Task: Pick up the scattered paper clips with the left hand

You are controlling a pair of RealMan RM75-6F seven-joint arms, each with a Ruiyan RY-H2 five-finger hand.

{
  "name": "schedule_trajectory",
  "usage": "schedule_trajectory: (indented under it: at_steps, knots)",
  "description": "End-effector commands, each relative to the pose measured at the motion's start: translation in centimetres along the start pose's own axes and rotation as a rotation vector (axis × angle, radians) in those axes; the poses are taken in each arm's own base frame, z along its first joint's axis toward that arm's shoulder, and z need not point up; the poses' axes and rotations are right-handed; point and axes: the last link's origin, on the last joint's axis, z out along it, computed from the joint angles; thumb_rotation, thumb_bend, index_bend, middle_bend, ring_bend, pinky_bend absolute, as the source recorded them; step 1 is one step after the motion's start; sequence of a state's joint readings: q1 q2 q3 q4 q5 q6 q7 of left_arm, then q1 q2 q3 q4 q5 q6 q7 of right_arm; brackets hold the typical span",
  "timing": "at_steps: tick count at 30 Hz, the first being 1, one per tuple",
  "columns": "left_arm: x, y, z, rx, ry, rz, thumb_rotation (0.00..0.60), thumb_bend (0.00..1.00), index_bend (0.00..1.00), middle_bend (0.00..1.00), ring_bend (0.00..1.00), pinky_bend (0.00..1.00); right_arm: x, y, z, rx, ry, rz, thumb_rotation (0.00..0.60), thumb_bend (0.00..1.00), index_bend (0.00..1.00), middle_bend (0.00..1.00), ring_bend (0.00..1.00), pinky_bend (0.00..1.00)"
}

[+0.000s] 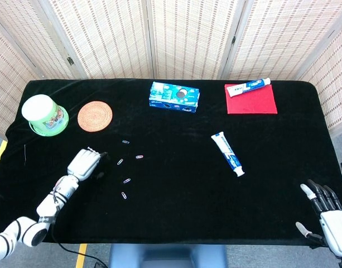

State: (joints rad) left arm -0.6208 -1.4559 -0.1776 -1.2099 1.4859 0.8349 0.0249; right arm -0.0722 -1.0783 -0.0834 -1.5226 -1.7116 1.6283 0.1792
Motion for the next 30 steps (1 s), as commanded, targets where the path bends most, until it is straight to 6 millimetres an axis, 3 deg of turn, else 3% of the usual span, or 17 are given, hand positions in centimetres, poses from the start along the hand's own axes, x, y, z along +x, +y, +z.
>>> schedule_trajectory:
  at_steps: [1,6,15,30]
  knots:
    - [-0.3,-0.5,2.8,0.014,-0.015,-0.011,0.600,0.37,0.39,1.00,1.00,1.00,0.0,0.2,0.4,-0.013,-0.009,0.005,0.600,0.24,0.00,0.00,0.00,0.00]
    - [-0.3,-1.9,4.3,0.035,-0.020,-0.012,0.600,0.40,0.41,1.00,1.00,1.00,0.1,0.6,0.9,-0.041,-0.010,0.009,0.600,0.24,0.00,0.00,0.00,0.00]
    - [-1.8,-4.5,4.7,0.072,-0.084,-0.012,0.600,0.40,0.42,1.00,1.00,1.00,-0.1,0.8,1.3,-0.065,-0.015,0.011,0.600,0.24,0.00,0.00,0.00,0.00]
    - [-1.9,-5.4,4.5,0.057,-0.065,-0.023,0.600,0.41,0.49,1.00,1.00,1.00,-0.3,0.4,1.4,-0.063,-0.019,0.000,0.600,0.24,0.00,0.00,0.00,0.00]
